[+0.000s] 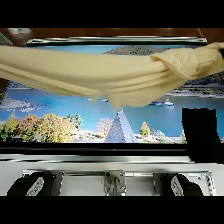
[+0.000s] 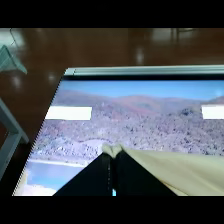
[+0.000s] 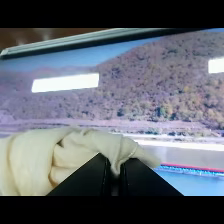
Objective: Fold the shirts.
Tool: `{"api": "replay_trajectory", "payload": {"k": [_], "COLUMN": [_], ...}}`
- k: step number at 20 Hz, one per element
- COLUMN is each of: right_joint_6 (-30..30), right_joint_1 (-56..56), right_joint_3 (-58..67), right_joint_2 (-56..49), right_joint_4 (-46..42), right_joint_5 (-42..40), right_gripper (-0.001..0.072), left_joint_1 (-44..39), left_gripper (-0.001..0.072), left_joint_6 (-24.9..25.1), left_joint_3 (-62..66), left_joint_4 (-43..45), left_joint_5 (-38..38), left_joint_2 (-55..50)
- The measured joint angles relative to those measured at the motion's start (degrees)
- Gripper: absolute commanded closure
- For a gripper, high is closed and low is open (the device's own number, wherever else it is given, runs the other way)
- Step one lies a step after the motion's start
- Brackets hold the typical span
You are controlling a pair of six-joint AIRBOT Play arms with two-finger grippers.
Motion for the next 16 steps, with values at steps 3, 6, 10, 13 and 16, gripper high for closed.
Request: {"api": "replay_trajectory", "payload": {"k": [3, 6, 10, 13, 16], "right_joint_6": [1.9, 3.2, 4.0, 4.3, 5.2], "right_joint_1": [0.0, 0.4, 3.5, 7.2, 10.5], "right_joint_3": [-0.4, -5.8, -20.9, -31.5, -36.8], "right_joint_2": [0.2, 0.3, 0.3, -1.1, -6.9], "right_joint_4": [-6.3, -10.1, -12.6, -12.8, -12.5], "right_joint_5": [5.6, 11.0, 9.4, -1.1, -14.7], "right_gripper": [0.0646, 0.0646, 0.0646, 0.0646, 0.0646], "left_joint_1": [0.2, 0.2, 0.2, 0.2, 0.2], "left_gripper": [0.0669, 0.0669, 0.0670, 0.0670, 0.0669], "left_joint_6": [0.0, -0.4, -1.4, -1.6, -1.7], "left_joint_3": [-3.8, -11.2, -24.5, -34.8, -42.8], "left_joint_4": [1.7, 2.1, -4.3, -13.2, -19.4], "left_joint_5": [-3.9, -5.6, -3.0, 3.4, 10.1], "left_joint_2": [0.5, 0.8, 0.9, 0.9, 0.1]}}
